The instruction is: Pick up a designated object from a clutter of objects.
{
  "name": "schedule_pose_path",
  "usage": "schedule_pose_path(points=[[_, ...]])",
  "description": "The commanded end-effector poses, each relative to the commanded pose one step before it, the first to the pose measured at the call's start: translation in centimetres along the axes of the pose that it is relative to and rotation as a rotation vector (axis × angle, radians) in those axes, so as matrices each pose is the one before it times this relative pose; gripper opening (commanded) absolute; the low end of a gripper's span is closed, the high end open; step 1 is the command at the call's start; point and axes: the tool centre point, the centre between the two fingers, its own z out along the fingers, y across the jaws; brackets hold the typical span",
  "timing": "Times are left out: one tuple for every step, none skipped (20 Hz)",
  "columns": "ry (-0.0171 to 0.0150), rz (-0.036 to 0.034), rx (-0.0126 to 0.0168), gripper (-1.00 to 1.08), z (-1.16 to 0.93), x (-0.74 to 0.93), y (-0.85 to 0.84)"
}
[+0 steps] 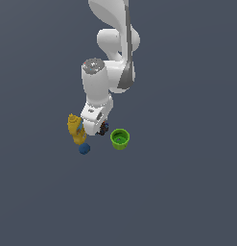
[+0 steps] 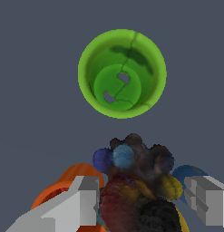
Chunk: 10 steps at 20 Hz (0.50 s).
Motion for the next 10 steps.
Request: schedule_pose_path(points=[[0.00019,0.00064,0.00122,-1.00,-2.074,0.381,-0.624],[0.00012,0.00031,0.00115,-1.00,-0.822,0.156,-0.258],[0.00016,0.00034,0.00124,-1.00,-0.828,0.157,-0.258],[0.00017,0.00031,0.00114,-1.00,-0.843,0.161,-0.262],[0.00019,0.00032,0.00114,-1.00,-0.857,0.164,-0.265],[0.00018,0.00032,0.00114,-1.00,-0.873,0.167,-0.268],[0.00020,0.00038,0.00131,-1.00,-0.883,0.168,-0.269],[0.00013,0.00031,0.00104,-1.00,-0.905,0.174,-0.276],[0.00013,0.00041,0.00131,-1.00,-0.882,0.166,-0.264],[0.00008,0.00037,0.00114,-1.00,-0.880,0.166,-0.263]])
